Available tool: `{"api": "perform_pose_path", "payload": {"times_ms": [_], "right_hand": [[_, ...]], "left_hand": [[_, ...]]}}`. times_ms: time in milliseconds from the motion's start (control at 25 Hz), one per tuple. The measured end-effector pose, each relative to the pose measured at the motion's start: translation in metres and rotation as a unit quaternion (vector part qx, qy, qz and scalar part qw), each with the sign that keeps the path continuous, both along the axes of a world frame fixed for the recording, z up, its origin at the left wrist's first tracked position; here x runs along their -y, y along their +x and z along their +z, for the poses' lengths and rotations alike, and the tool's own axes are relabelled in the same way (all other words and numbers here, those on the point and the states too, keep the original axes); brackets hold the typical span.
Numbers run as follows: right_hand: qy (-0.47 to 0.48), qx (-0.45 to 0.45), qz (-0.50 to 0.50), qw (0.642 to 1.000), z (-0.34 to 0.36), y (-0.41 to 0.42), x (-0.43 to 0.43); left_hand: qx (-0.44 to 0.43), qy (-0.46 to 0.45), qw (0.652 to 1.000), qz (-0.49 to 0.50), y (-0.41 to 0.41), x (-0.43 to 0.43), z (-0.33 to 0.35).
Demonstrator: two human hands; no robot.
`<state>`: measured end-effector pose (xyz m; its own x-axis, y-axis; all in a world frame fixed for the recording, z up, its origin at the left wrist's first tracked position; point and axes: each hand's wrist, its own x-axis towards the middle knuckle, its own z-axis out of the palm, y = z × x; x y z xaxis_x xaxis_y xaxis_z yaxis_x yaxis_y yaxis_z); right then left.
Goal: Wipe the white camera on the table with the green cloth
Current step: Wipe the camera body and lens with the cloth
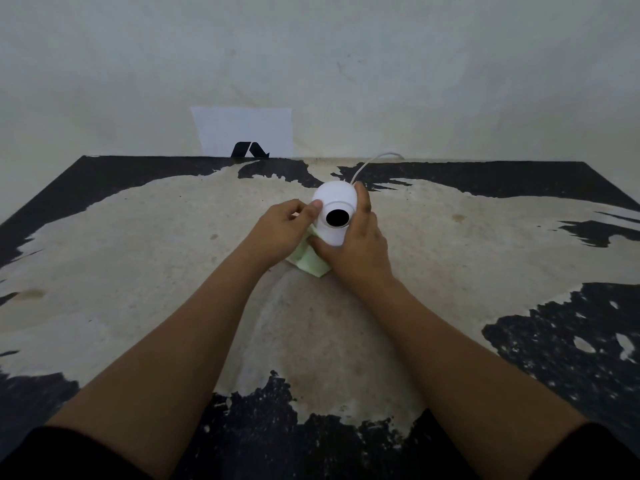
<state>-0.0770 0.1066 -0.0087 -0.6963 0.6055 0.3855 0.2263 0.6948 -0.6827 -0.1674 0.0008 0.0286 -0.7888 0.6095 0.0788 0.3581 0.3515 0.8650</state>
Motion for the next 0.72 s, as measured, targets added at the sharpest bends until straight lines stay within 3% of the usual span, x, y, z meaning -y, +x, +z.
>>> {"api": "perform_pose_path", "payload": {"times_ms": [240, 400, 560, 720], "right_hand": [[-0.024, 0.070, 0.137, 0.988, 0.008, 0.018, -0.030], [-0.058, 0.070, 0.177, 0.980, 0.022, 0.028, -0.045], [-0.058, 0.055, 0.155, 0.985, 0.014, 0.021, -0.031], [-0.029, 0.033, 0.025, 0.999, 0.003, 0.006, -0.004]], "left_hand": [[0.012, 0.012, 1.000, -0.014, -0.001, 0.003, -0.001], [0.004, 0.018, 1.000, -0.006, -0.001, 0.002, -0.003], [-0.005, 0.014, 1.000, -0.005, 0.000, 0.003, -0.001], [-0.008, 0.012, 1.000, -0.005, -0.001, 0.002, -0.003]]}}
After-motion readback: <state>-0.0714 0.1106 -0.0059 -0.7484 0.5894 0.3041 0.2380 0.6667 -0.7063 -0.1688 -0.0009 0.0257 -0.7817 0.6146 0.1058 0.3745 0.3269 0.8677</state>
